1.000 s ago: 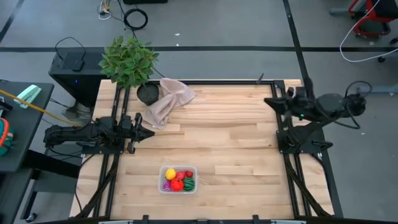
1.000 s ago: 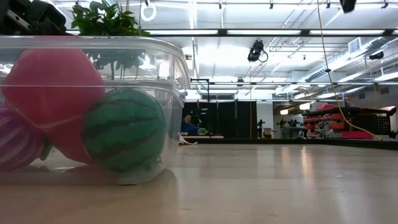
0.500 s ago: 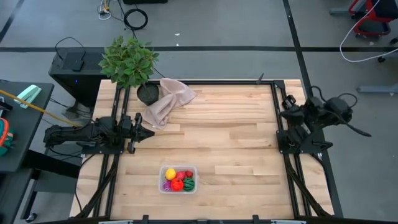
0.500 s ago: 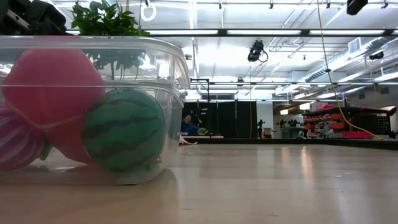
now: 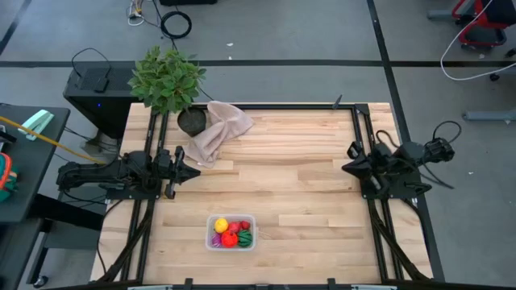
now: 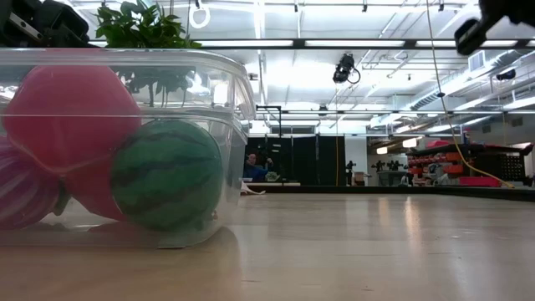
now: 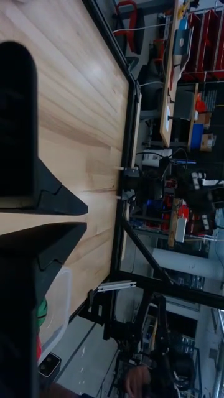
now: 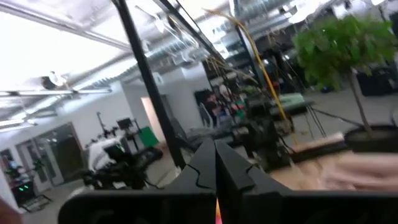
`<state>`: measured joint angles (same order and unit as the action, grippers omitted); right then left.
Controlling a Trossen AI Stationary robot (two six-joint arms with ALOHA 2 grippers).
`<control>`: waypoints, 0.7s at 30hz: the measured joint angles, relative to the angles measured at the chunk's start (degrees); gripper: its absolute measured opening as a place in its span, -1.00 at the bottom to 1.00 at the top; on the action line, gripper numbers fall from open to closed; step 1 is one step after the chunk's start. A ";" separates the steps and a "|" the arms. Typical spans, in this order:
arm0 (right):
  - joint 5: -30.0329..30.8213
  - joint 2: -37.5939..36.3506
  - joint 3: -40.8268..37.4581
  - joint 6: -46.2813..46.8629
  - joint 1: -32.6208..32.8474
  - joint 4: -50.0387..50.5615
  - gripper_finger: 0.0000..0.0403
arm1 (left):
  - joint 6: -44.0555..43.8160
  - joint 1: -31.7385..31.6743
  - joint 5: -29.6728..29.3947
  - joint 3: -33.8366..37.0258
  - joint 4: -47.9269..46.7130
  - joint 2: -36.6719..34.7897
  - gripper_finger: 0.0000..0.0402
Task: Pick and placing Produce into tupperware
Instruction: Return to Home Position
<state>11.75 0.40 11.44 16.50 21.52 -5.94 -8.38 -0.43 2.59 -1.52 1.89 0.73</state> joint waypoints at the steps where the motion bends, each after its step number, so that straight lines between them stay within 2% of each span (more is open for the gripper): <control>1: 0.02 0.00 -0.94 0.28 -0.58 -0.01 -1.00 | 0.00 0.00 0.00 0.00 0.02 0.00 -0.81; 11: -4.61 0.02 -8.15 4.30 -11.29 -6.96 -1.00 | 0.00 0.00 0.00 -0.02 0.02 0.00 -0.84; 16: -10.11 0.02 -8.15 1.93 -17.36 -6.95 -1.00 | 0.00 0.00 0.00 -0.04 0.01 0.00 -0.86; 21: -15.94 0.02 -8.15 3.98 -23.93 -5.43 -1.00 | 0.00 0.00 0.00 -0.04 0.00 0.00 -0.81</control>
<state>-4.19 0.43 3.29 20.48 -2.41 -11.37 -8.38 -0.43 2.59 -1.56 1.89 0.73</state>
